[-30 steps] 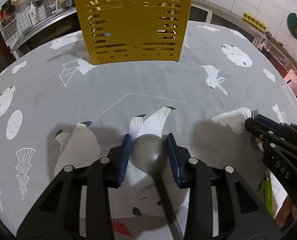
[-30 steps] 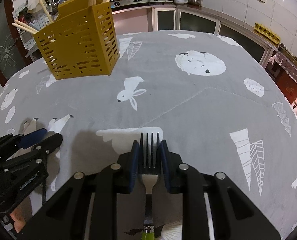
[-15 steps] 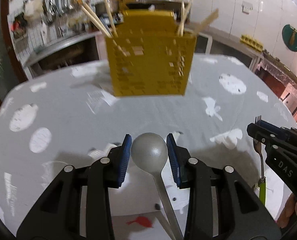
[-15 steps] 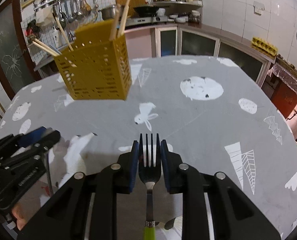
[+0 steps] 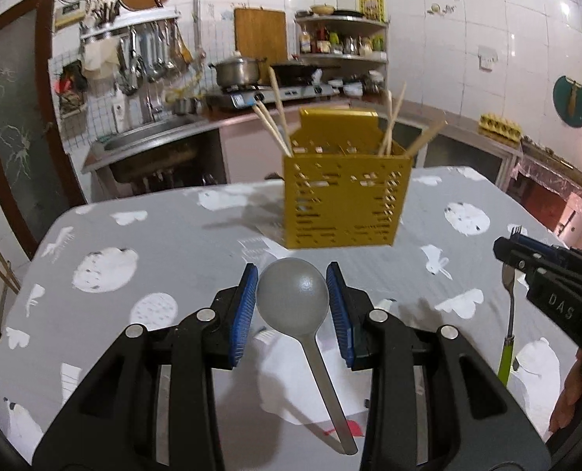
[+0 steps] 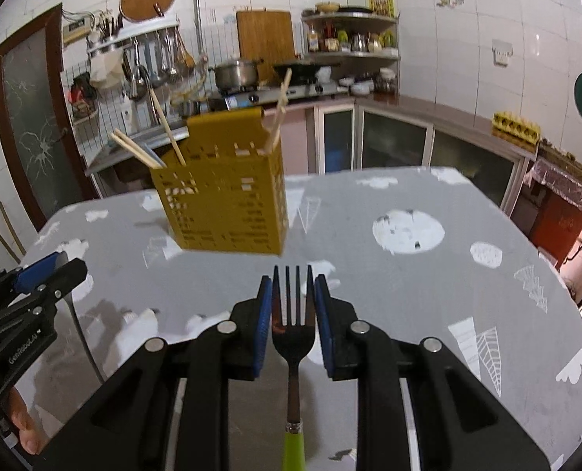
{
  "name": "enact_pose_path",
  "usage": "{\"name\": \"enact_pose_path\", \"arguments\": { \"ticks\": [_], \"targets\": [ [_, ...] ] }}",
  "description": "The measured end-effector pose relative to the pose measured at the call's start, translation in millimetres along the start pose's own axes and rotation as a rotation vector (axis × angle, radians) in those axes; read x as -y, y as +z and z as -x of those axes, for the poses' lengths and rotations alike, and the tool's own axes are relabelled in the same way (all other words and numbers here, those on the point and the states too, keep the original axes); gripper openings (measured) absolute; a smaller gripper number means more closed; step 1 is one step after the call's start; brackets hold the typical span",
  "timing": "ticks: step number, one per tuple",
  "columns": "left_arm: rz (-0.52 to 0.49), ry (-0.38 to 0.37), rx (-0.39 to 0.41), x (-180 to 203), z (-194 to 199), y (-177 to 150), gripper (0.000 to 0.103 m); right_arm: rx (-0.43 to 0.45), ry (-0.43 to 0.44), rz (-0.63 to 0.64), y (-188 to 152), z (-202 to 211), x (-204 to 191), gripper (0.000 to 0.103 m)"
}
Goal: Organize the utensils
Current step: 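Lift the spoon and fork and carry them over the yellow caddy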
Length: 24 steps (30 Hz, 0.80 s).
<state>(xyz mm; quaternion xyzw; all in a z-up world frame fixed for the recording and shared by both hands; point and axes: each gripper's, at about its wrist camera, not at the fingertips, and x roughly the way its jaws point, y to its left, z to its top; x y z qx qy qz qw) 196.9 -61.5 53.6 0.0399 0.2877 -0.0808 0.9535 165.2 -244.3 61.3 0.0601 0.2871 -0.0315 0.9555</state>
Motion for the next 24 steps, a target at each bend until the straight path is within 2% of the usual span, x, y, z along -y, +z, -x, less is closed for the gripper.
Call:
{"name": "enact_pose_path", "arguments": {
  "ticks": [7,16,24],
  "targets": [
    [0.011,0.016,0.066,-16,12,5,0.035,0.077,0.014,-0.019,7,5,-10,0.022],
    [0.026,0.034,0.116,-25,11,12,0.035,0.109,-0.002,0.005,13,0,-23,0.022],
    [0.055,0.025,0.171,-30,14,33,0.035,0.175,0.009,0.018,33,9,-32,0.022]
  ]
}}
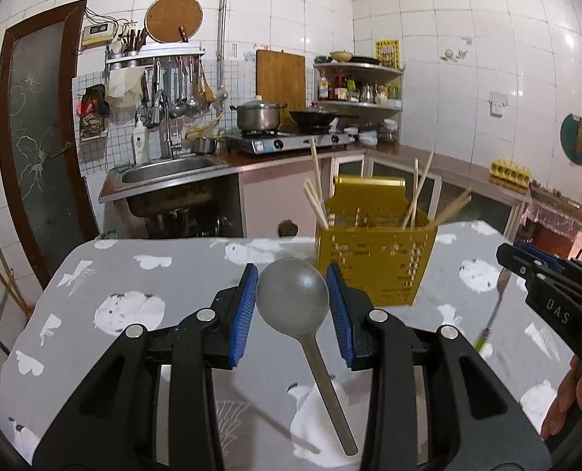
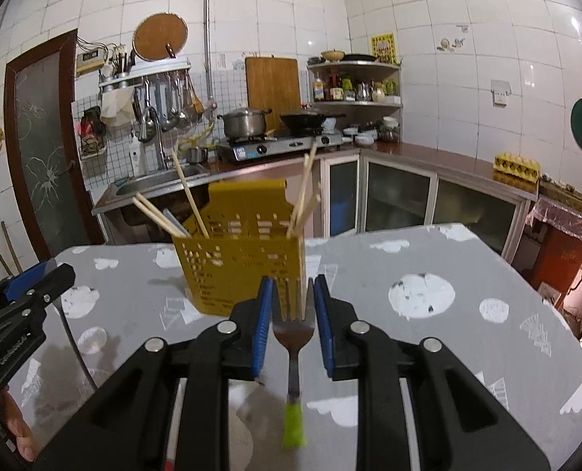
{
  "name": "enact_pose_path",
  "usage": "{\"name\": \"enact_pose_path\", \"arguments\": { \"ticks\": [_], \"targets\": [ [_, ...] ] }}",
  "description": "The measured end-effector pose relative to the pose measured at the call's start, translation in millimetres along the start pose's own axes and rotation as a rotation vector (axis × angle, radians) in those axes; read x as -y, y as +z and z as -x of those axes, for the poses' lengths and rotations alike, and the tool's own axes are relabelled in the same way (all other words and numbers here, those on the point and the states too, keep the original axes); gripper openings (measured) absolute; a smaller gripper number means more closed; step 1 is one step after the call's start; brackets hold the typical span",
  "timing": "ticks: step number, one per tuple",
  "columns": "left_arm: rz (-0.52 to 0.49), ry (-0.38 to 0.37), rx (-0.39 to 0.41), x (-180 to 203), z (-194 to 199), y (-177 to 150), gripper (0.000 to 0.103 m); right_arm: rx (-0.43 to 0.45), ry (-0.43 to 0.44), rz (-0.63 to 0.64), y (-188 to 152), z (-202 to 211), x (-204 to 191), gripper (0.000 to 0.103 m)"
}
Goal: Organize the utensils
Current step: 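Lift the spoon and fork and carry them over the yellow caddy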
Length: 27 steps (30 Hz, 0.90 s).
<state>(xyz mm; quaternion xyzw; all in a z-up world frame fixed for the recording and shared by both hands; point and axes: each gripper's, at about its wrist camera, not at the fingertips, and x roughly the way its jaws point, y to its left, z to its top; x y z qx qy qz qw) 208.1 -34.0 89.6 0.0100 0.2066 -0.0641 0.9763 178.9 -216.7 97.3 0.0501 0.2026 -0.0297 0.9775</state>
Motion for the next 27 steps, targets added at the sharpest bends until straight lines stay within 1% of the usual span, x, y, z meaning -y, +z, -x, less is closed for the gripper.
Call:
{"name": "enact_pose_path", "arguments": {
  "ticks": [8,14,17,23,27],
  "targets": [
    [-0.002,-0.005,0.081,4,2,33,0.035,0.039,0.012,-0.006,25,-6,-3,0.022],
    [0.005,-0.011,0.115,5,-3,58,0.035,0.056,0.022,0.008,44,-11,-7,0.022],
    [0.002,-0.007,0.137,9,-4,67,0.035,0.073,0.025,0.012,56,-10,-7,0.022],
    [0.025,-0.015,0.181,7,-10,99,0.035,0.113,0.035,0.014,85,-9,-7,0.022],
    [0.027,-0.01,0.229,7,-16,123,0.035,0.139,0.059,0.006,110,-11,-9,0.022]
  ]
}}
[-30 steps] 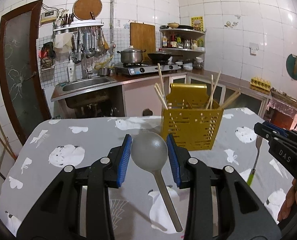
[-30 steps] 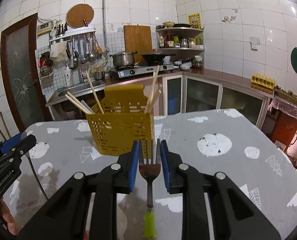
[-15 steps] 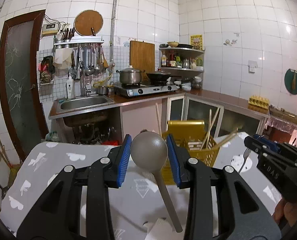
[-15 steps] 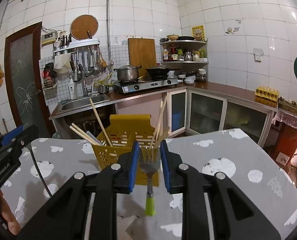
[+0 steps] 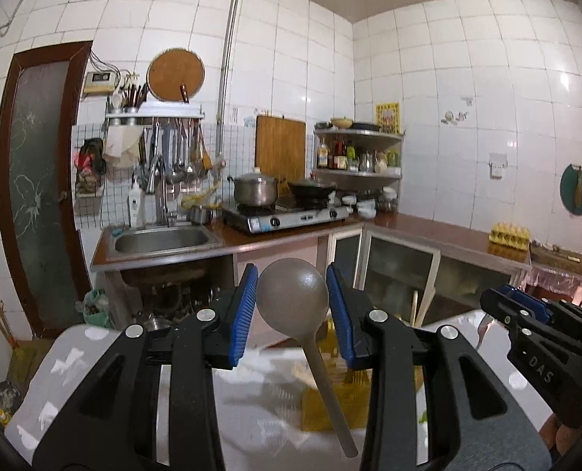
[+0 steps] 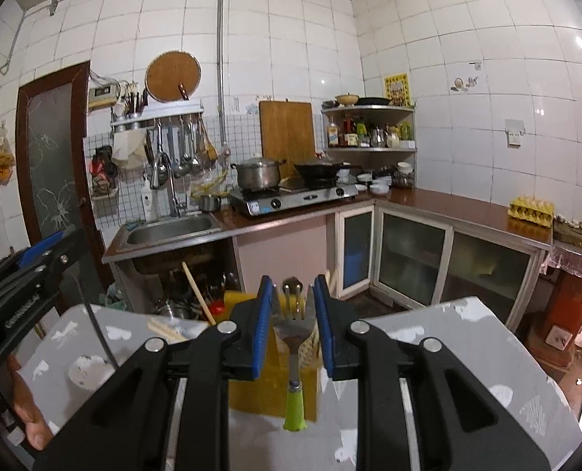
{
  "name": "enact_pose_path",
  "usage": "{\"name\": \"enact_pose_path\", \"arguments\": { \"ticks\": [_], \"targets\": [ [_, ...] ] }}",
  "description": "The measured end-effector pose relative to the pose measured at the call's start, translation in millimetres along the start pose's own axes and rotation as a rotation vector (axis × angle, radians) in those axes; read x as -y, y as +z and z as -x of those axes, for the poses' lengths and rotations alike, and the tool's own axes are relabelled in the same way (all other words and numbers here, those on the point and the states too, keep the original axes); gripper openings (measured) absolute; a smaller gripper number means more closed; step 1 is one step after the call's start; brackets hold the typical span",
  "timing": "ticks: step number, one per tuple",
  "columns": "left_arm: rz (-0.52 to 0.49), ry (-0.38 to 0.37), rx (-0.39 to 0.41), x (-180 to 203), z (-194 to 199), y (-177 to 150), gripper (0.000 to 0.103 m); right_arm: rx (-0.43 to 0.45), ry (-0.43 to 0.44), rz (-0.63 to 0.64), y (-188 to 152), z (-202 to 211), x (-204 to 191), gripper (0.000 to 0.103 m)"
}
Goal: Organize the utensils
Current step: 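Lift the spoon and fork and carry them over the yellow caddy, then lower the spoon and fork into the caddy and open both grippers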
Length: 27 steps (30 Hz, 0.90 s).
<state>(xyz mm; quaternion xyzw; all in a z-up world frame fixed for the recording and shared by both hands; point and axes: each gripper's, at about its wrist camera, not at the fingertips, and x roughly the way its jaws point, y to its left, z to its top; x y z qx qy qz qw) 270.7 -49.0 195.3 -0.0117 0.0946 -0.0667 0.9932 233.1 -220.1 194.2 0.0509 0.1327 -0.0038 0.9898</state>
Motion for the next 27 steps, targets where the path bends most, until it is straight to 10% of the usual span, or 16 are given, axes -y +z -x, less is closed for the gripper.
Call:
{"name": "enact_pose_path", "arguments": {
  "ticks": [11,27],
  "targets": [
    [0.004,0.01,-0.003,12,-75,14,0.035,0.045,-0.004,-0.022,42,-48,6,0.022],
    [-0.022,0.018,-0.166,8,-160,-73,0.035,-0.141,-0.042,0.03,-35,-132,17,0.022]
  ]
}}
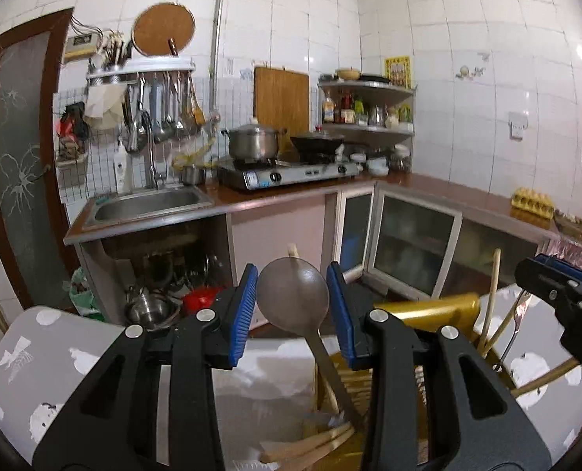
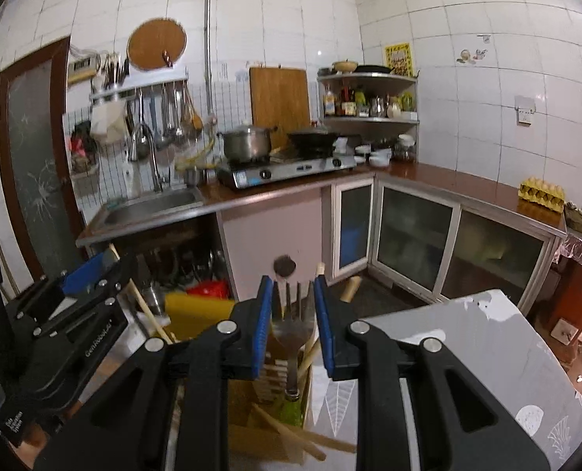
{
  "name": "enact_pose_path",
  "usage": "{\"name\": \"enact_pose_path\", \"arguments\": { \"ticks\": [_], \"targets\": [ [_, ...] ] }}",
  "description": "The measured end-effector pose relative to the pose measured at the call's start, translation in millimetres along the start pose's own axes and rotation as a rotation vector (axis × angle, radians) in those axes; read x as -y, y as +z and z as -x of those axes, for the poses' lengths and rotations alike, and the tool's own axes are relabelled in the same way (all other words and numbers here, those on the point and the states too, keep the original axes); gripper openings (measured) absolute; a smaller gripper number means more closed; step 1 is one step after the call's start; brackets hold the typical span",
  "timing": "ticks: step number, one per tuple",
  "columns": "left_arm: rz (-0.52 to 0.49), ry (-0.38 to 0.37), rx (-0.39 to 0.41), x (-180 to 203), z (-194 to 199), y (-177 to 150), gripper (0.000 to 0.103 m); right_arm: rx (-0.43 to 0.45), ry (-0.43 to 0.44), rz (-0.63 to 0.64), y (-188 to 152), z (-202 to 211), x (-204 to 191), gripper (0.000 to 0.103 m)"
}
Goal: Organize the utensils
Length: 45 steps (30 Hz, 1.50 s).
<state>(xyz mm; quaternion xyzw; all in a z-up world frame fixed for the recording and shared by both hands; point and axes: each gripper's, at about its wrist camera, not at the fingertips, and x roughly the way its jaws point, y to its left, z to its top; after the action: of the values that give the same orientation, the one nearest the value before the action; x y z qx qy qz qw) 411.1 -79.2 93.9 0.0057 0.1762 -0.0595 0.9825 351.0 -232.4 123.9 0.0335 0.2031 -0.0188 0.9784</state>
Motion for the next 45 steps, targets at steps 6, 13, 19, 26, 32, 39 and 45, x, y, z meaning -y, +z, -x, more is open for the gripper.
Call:
{"name": "enact_pose_path", "arguments": {
  "ticks": [6,13,19,26,32,39,45],
  "targets": [
    [0.041,-0.015,-0.04,-14,16,1,0.039,-0.041,0.0,-0.012,-12,1,4,0.026],
    [0.053,-0.009,0.002,-33,92,15,0.075,0.028,-0.03,-0.003,0,73,10,0.057],
    [0.049,0.009,0.062,-49,179,0,0.098,0.076,-0.032,0.013,-24,143,8,0.081],
    [0.025,-0.013,0.025,-52,250,-53,0.098,0.099,-0.004,0.006,-84,210,2,0.099],
    [0.06,0.027,0.019,-56,291,-114,0.098,0.069,-0.012,0.014,-141,238,-7,0.099],
    [0.048,0.061,-0.014,-52,307,-178,0.098,0.098,-0.007,0.026,-197,259,-13,0.099],
    [-0.004,0.111,0.048,-46,316,-206,0.098,0.102,-0.02,0.019,-220,258,-8,0.099]
  ]
}}
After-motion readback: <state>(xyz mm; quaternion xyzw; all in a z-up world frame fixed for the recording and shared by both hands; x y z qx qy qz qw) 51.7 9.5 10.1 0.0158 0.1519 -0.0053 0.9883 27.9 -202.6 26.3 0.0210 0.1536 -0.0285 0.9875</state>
